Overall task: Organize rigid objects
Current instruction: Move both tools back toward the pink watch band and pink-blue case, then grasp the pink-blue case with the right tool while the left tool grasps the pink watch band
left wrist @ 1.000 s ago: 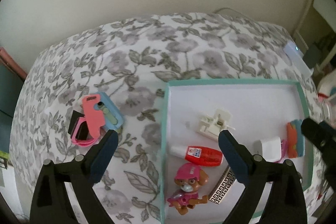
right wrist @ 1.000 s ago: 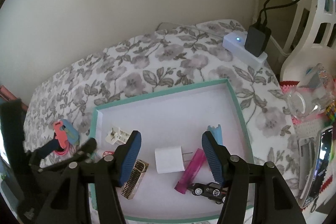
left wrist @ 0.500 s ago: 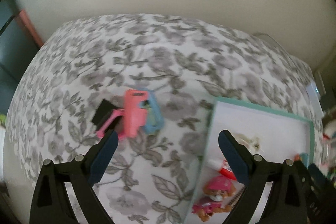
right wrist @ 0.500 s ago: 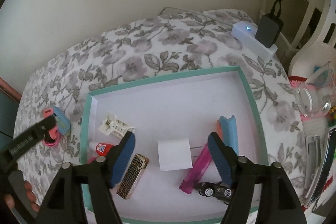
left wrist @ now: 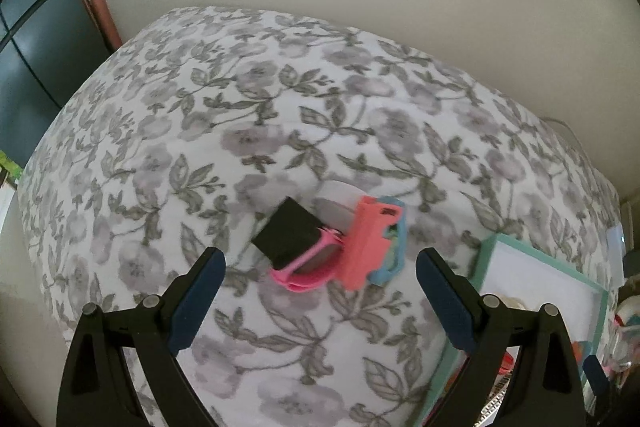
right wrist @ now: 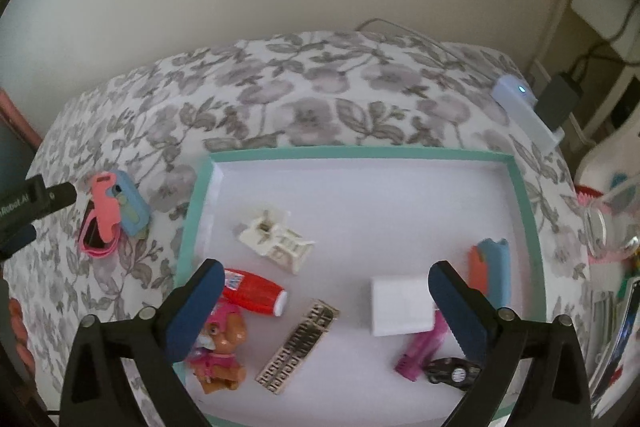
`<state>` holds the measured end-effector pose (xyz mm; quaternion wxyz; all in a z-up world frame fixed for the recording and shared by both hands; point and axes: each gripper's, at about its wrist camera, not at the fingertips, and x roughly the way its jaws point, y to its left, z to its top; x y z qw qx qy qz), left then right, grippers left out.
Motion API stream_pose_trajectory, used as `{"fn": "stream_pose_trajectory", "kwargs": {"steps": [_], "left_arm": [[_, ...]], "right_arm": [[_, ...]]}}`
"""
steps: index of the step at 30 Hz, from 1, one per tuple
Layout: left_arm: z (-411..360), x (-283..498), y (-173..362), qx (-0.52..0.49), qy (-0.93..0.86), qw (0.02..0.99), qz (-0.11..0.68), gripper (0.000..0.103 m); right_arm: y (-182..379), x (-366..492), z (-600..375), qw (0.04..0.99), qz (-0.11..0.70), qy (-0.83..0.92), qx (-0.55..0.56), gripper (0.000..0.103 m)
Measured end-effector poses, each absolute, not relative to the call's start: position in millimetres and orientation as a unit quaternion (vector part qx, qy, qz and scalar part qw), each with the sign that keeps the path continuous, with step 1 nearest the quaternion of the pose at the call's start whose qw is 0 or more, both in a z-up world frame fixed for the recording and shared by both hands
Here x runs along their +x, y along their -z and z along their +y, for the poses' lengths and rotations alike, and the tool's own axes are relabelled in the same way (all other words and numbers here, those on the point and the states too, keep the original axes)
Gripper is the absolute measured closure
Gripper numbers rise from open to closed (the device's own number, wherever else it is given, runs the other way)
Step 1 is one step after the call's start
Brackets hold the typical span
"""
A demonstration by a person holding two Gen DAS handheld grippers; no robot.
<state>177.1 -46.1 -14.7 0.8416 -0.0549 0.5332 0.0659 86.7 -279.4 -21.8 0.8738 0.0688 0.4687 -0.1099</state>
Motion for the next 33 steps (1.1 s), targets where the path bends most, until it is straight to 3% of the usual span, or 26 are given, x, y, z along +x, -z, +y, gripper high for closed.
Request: {"fn": "stream_pose_trajectory", "kwargs": {"steps": [20,33], "left_arm": [[64.5,194.5,23.7,-0.086,-0.114,0.834,0.532,0.007],[56.3,207.6,55.9,-0.104,-0.028,0.814,0.571,0.007]], "right_arm": [[25.3,123.3,-191.4,0.893,0.444,0.031,0.071,0.000],[29.9,149.3,-166.5,0.897,0.430,-0.022,0.101,0.002]]}}
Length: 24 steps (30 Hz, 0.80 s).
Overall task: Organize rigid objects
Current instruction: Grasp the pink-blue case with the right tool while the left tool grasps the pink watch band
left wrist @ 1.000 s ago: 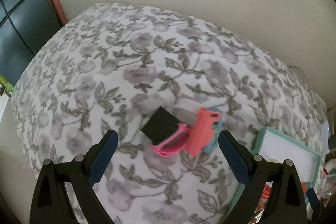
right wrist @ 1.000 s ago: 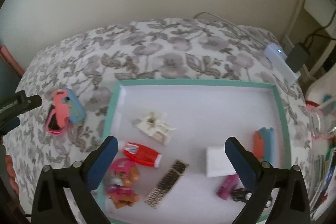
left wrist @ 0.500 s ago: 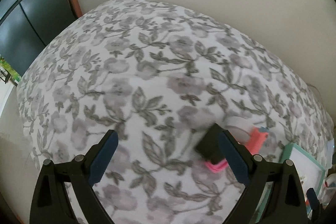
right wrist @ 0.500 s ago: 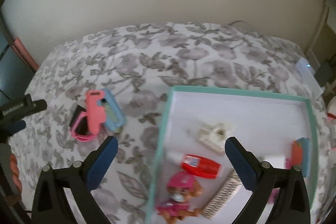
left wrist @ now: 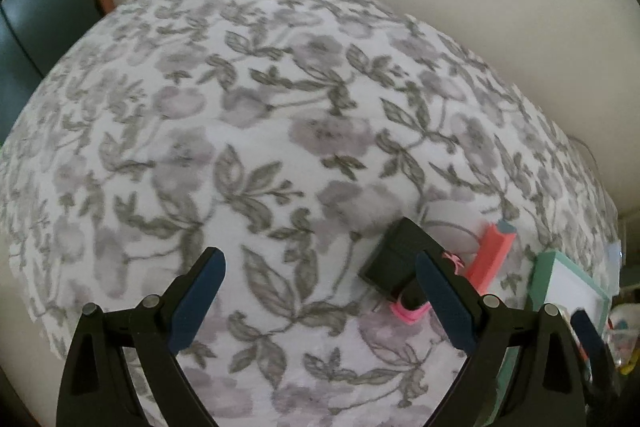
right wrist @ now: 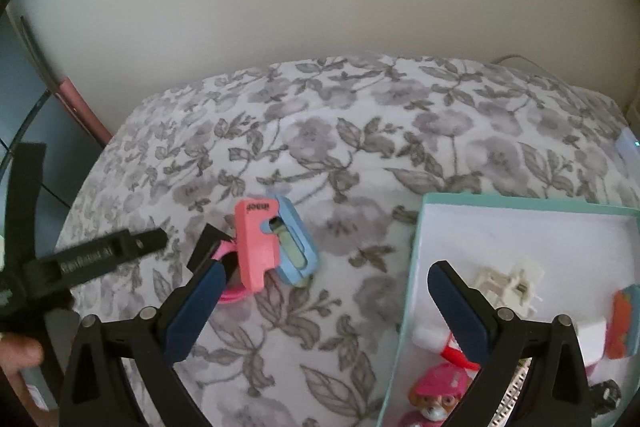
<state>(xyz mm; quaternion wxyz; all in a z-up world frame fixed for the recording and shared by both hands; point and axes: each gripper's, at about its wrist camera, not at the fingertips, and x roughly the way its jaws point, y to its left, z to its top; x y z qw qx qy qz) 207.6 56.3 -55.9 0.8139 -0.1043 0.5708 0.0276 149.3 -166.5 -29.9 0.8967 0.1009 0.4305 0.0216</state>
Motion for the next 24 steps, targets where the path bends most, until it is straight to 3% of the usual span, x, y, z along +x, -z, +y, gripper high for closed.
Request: {"fn": "stream_pose_trajectory", "kwargs": {"steps": [6,24], "left_arm": [[48.7,209.4,66.1,-0.106,-0.001,0.805,0.583,0.007],[12.5,208.3,81.7,-0.045,0.044,0.791,0.608,0.007]], "right_arm": [[36.0,172.3,-170.8,0.885,0.440,-0.049,0.143,0.006],[67.4,209.3,-144.5,0.861,0.481,-0.095,0.134,0.012]]}}
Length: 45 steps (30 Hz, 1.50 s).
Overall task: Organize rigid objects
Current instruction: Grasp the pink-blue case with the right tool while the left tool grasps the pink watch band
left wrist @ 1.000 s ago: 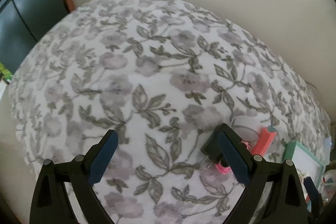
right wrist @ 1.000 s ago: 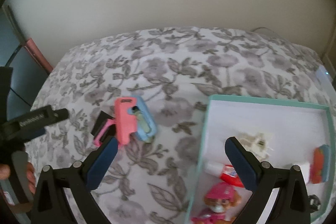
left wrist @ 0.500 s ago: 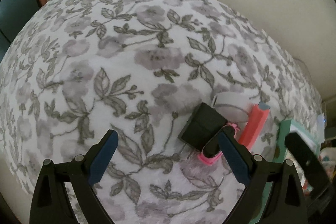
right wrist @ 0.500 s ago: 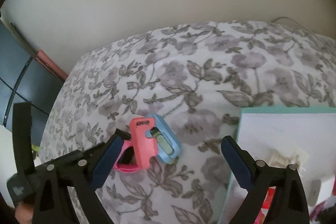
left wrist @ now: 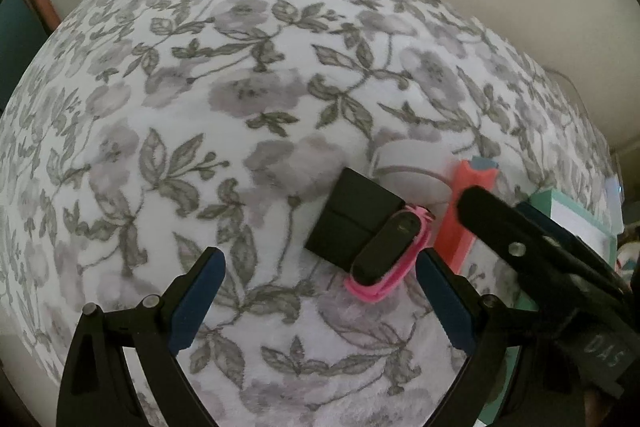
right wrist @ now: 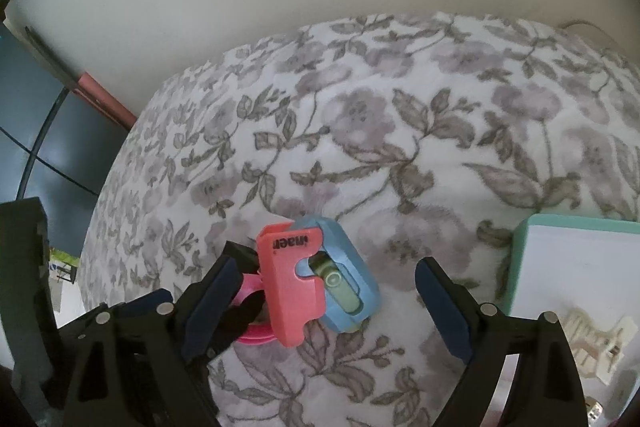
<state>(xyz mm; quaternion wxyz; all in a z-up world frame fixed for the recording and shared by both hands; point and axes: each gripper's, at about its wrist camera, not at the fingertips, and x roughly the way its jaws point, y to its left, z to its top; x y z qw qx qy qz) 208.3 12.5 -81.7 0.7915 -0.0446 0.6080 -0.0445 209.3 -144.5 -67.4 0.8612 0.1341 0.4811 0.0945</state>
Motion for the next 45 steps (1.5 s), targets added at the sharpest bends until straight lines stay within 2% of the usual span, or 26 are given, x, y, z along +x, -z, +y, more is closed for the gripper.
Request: {"fn": "stream_pose_trajectory", "kwargs": {"steps": [5,8,11,13,14,16,18,21,23,45], "left_arm": [[4.6,208.4,85.1,-0.023,0.043,0.791,0.610,0.007],[2.0,209.8,86.7,-0.016,0.044,0.790,0.611,0.012],[0.4,210.9,87.7,-0.018,0.048,0.788,0.613,0.020],[-1.0,210.8,88.5,-0.018,0.052,0.787,0.615,0.030],[-0.8,210.5,89.3,-0.018,0.053,0.786,0.615,0.033],[-0.3,211.1,91.2,-0.020,0.056,0.785,0.616,0.047],[-0.5,212.3,93.2,-0.024,0.058,0.783,0.618,0.055],[-1.0,210.8,93.5,-0.024,0.062,0.784,0.618,0.058],[-1.1,209.8,92.5,-0.023,0.062,0.785,0.616,0.065],[17.9,197.3,58.1,-0.047,0.056,0.805,0.588,0.074]], "right_arm": [[78.0,213.5,-141.5,0.855,0.488,-0.104,0.139,0.015],[83.8,215.1,-141.3,0.851,0.491,-0.109,0.150,0.020],[85.4,215.8,-142.8,0.848,0.491,-0.116,0.165,0.027],[85.6,215.5,-143.1,0.847,0.492,-0.115,0.166,0.033],[85.2,215.2,-142.9,0.846,0.493,-0.116,0.166,0.033],[85.2,214.6,-143.9,0.845,0.493,-0.119,0.171,0.033],[85.3,213.2,-144.7,0.845,0.492,-0.119,0.174,0.033],[85.2,210.8,-146.0,0.845,0.491,-0.120,0.176,0.033],[85.2,209.2,-147.2,0.845,0.492,-0.118,0.176,0.033],[61.8,171.6,-175.1,0.852,0.470,-0.104,0.206,0.034]]}}
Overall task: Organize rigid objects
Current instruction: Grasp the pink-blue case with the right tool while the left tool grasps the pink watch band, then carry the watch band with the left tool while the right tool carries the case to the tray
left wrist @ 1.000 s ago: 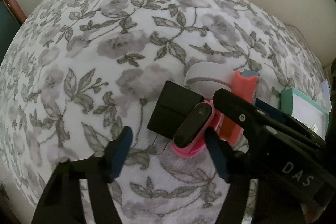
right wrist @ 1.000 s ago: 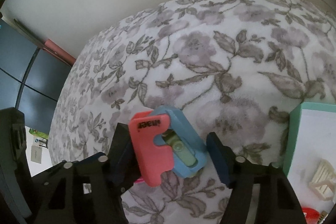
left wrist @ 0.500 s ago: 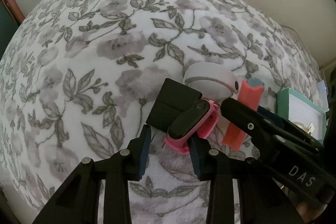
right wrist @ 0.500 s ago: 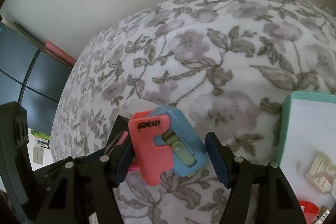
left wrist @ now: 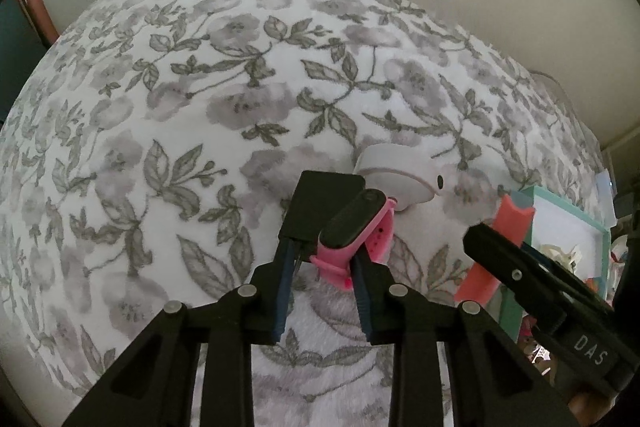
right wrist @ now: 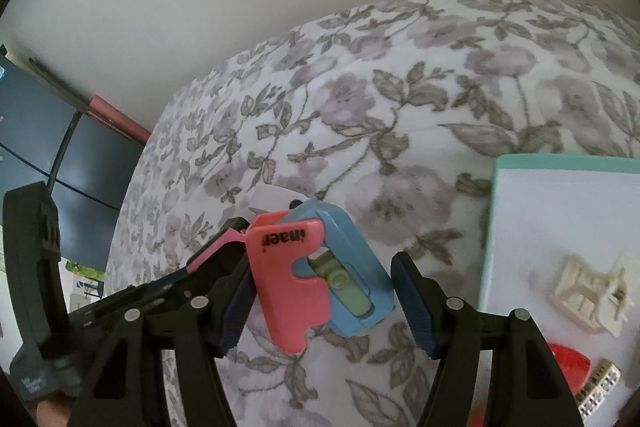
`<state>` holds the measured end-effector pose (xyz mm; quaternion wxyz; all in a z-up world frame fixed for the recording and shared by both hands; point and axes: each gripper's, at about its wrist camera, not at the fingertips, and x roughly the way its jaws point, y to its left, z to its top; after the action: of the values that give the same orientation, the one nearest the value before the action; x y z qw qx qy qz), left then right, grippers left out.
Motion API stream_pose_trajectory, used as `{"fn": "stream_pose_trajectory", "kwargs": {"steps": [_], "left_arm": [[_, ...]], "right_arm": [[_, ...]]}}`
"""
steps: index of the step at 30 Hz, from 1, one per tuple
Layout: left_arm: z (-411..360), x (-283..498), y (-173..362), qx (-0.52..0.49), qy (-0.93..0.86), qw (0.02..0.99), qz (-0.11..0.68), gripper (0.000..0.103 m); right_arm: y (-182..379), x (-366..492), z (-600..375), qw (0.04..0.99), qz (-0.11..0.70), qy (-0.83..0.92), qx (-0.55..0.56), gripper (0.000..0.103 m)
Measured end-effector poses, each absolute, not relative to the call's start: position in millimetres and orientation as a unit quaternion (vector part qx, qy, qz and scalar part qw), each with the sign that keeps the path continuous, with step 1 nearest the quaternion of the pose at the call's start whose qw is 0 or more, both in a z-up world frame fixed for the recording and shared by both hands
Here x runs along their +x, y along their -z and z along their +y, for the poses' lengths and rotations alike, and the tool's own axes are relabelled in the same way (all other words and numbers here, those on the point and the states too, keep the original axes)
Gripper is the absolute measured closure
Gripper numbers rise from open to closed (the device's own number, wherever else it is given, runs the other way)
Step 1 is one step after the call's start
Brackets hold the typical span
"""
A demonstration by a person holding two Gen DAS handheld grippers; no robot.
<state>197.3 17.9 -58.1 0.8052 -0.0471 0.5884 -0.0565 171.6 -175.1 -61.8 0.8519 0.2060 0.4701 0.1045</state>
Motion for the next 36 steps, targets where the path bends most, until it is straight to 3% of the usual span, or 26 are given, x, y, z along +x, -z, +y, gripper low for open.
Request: {"fn": "stream_pose_trajectory", "kwargs": {"steps": [3,4,36], "left_arm": [[14.2,198.4,53.8,-0.048,0.055,0.808,0.585,0.075],[13.2,197.3,49.5,-0.049,0.056,0.810,0.581,0.084],[-94.0,156.7,-31.5,-0.009,0.127,0.856,0.502,0.084]], "right_arm": [[57.4,163.3,-177.8,0.853,0.465,-0.103,0.214,0.034],[55.5,160.4,-178.2,0.854,0.463,-0.103,0.215,0.034],[-13.2,80.3,-281.5,0.889,0.382,-0.019,0.251,0.034]]}}
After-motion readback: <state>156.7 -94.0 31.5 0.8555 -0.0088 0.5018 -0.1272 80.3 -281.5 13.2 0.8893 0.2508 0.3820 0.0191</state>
